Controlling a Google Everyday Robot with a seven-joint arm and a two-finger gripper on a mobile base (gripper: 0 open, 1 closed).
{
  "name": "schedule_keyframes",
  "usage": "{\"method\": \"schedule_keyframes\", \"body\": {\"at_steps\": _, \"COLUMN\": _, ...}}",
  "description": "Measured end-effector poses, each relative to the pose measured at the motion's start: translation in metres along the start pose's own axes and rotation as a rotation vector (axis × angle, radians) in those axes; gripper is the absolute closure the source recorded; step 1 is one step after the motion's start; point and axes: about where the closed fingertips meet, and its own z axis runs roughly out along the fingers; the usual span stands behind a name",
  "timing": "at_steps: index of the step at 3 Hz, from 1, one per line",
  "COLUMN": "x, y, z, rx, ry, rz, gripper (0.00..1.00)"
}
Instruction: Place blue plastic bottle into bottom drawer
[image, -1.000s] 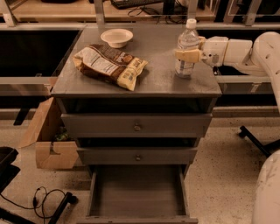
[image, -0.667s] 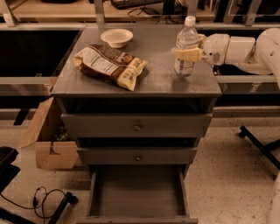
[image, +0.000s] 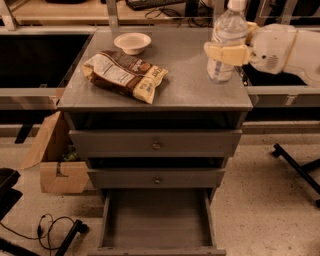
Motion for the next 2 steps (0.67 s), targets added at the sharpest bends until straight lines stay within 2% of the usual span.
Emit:
{"method": "schedule_keyframes", "body": {"at_steps": 1, "x": 0.000, "y": 0.068, "z": -0.026, "rx": 0.024, "ry": -0.033, "rz": -0.023, "gripper": 1.00}}
{"method": "schedule_keyframes", "body": {"at_steps": 2, "x": 0.073, "y": 0.113, "z": -0.042, "rx": 0.028, "ry": 0.074, "rz": 0.009, "gripper": 1.00}}
